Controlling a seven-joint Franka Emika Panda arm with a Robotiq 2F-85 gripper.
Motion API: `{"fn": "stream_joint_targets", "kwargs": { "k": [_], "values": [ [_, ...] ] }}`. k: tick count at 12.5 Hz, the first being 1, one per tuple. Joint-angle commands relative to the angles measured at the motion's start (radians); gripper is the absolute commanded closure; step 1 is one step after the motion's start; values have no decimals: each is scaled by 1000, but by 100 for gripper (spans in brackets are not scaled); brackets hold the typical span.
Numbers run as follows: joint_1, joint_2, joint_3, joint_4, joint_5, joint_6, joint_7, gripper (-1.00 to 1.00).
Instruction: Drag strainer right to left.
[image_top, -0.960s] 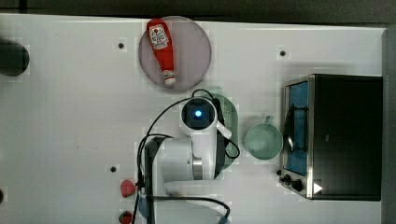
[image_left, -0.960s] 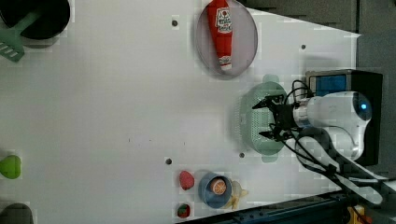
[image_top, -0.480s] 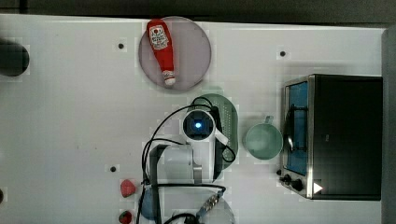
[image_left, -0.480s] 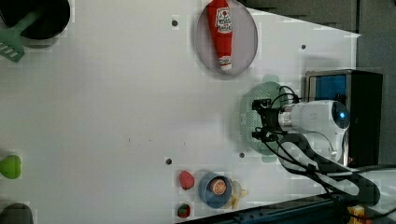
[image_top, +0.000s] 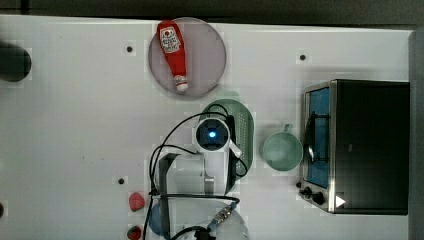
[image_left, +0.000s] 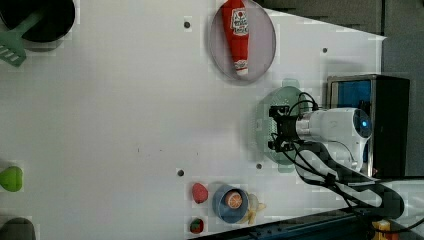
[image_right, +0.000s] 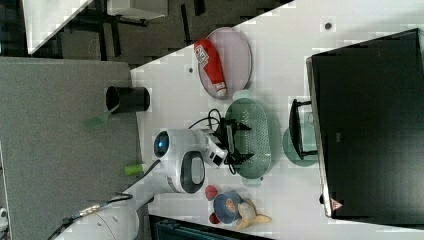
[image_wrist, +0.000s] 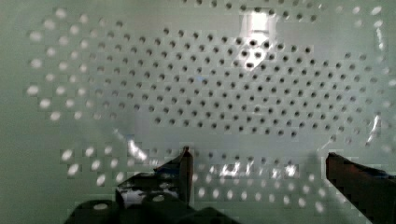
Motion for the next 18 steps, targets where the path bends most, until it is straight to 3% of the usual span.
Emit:
{"fn": "stream_joint_targets", "kwargs": {
  "k": [1,10,18],
  "values": [
    [67,0,17,24,12,-31,78,-100],
    [253,19,69,65,36,-39,354,-100],
    [410,116,76,238,119,-99,384,-100]
  ]
}}
